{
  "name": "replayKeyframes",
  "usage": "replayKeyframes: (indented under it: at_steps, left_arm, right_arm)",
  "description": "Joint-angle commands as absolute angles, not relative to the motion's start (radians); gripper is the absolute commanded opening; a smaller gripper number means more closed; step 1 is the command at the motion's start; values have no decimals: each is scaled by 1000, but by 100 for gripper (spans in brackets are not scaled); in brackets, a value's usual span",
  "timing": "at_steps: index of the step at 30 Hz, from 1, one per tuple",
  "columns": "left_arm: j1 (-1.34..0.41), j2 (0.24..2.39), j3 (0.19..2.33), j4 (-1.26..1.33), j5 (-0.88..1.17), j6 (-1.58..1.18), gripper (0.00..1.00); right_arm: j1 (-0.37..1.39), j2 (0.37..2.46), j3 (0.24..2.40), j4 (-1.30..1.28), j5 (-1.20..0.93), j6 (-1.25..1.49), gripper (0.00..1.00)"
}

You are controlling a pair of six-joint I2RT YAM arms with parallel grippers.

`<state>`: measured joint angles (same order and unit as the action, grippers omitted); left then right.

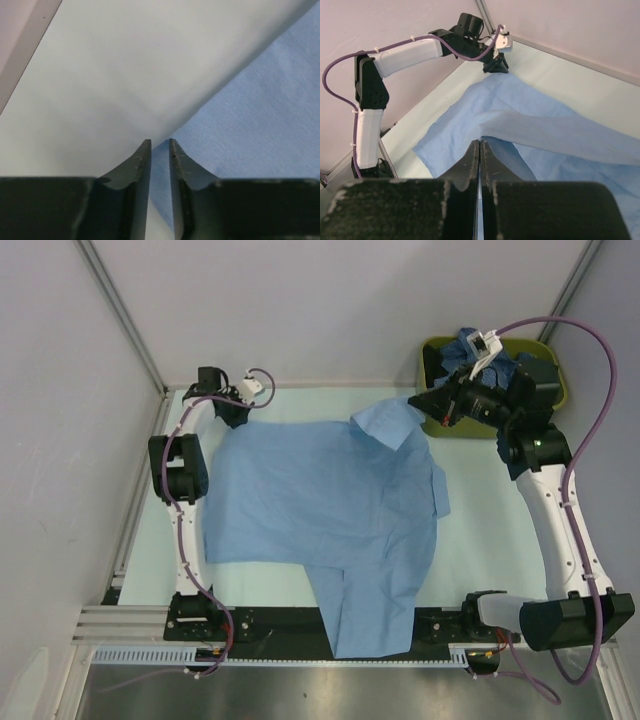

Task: Fold and stack the long sleeve shirts
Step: Fold the shirt

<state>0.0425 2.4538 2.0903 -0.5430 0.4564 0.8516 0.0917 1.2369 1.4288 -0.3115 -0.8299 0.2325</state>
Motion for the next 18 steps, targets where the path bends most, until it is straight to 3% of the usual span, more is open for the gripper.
replayKeyframes:
  at_steps: [1, 4, 12, 15, 16, 18]
  left_arm:
    - [48, 2431, 2132, -597, 518, 926, 15]
    - [49, 2405, 2128, -604, 508, 925, 0]
    - [58, 2293, 2063, -597, 564, 925, 0]
    - [60, 2270, 2053, -598, 575, 939, 22]
    - [58, 2266, 2043, -598, 577, 954, 38]
    - [52, 2250, 2005, -598, 563, 1033, 49]
  right_arm:
    - [106, 1198, 1491, -287, -813, 241, 0]
    - [110, 1192, 1511, -317, -808, 229, 0]
    - [118, 1155, 1520, -383, -801, 190, 0]
    - [121, 1137, 1522, -397, -807, 181, 0]
    - [123, 1134, 1522, -408, -807, 178, 0]
    - [129, 1118, 1522, -416, -808, 164, 0]
